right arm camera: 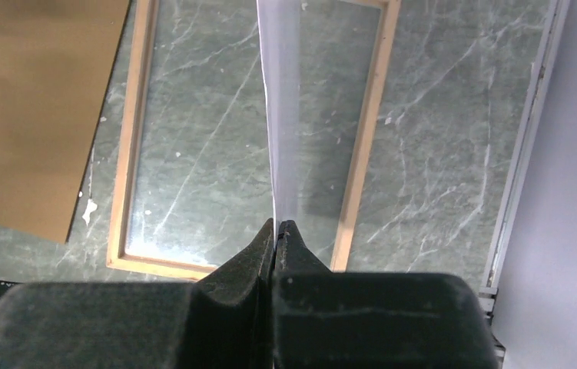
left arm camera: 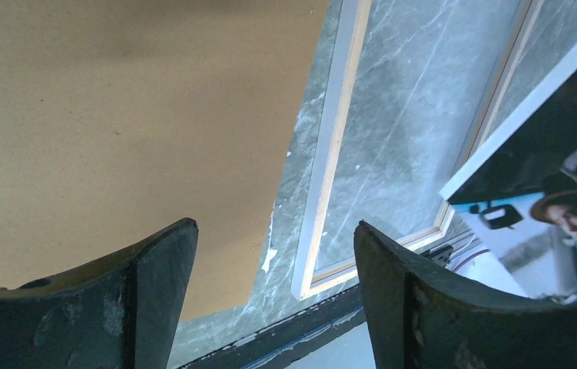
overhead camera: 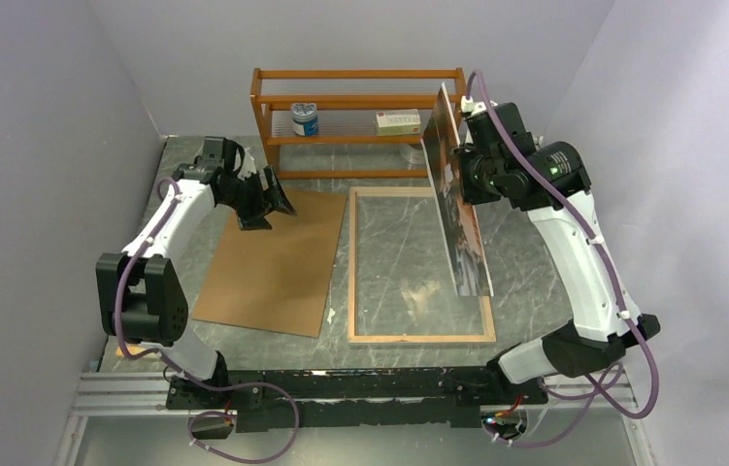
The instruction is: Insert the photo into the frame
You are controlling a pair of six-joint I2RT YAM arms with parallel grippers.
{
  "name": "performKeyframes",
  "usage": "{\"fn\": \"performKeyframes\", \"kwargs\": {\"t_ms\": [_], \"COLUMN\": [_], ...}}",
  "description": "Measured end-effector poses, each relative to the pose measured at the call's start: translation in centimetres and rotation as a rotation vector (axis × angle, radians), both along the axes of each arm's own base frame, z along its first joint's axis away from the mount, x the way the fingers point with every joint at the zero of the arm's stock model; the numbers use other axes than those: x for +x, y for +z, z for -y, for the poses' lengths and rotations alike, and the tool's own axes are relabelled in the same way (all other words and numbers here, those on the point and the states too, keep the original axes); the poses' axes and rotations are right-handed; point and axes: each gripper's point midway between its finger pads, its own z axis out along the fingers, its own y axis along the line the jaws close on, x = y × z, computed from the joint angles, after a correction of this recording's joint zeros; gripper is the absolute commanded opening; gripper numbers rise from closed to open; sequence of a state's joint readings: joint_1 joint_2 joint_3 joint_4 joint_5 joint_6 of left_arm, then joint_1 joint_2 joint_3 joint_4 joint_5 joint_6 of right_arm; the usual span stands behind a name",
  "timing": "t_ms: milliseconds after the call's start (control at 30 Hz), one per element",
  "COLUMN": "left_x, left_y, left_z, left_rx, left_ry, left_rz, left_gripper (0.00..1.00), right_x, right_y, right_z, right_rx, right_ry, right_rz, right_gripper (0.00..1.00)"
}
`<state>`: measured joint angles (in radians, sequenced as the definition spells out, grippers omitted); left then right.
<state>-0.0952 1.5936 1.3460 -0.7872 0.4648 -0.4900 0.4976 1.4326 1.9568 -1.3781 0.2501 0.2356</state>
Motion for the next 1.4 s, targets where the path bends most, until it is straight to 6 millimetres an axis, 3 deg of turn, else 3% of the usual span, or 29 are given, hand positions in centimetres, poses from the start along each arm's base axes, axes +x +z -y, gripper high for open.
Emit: {"fn": "performKeyframes", "kwargs": {"t_ms": [133,267,433,533,733,867,1200,1400], "left_x": [-0.2,-0.4,-0.4,-0.4,-0.4,-0.4,-0.5,-0.9], "left_y": [-1.1,-2.0,-2.7,-2.8,-2.9,-2.9,-3.5,-4.0], "left_z": [0.3,0.3,0.1,-0.1,-0.3,-0.3,-0.4,-0.4], "left_rx": [0.011,0.026,0.048,0.06,0.071,0.072,0.078,0.08], "left_ry": [-0.008,-0.008,-0.002,0.002,0.007,0.007,0.01,0.009], "left_rz": [-0.025,-0.049,-0.062,-0.062,-0.063,-0.064,-0.076,-0.089], "left_gripper": [0.79,0.79,0.79,0.79,0.79,0.79,0.79,0.79], "right_x": [0.2,1.0,2.0,1.5,0.7,1.1,2.1,2.4], "right_y": [0.4,-2.0,-8.3,-11.9,-16.5,-18.3,-19.3,-20.2], "right_z": [-0.1,-1.3,-5.8,-9.0,-12.4,-13.4,-19.1,-19.5], "right_rx": [-0.007,-0.035,-0.135,-0.189,-0.233,-0.191,0.056,0.109], "right_ry": [0.007,0.02,0.065,0.106,0.076,0.003,-0.084,-0.182], "right_rz": [-0.006,-0.094,-0.283,-0.371,-0.47,-0.503,-0.467,-0.468], "right_gripper": [0.0,0.0,0.0,0.0,0.0,0.0,0.0,0.0]}}
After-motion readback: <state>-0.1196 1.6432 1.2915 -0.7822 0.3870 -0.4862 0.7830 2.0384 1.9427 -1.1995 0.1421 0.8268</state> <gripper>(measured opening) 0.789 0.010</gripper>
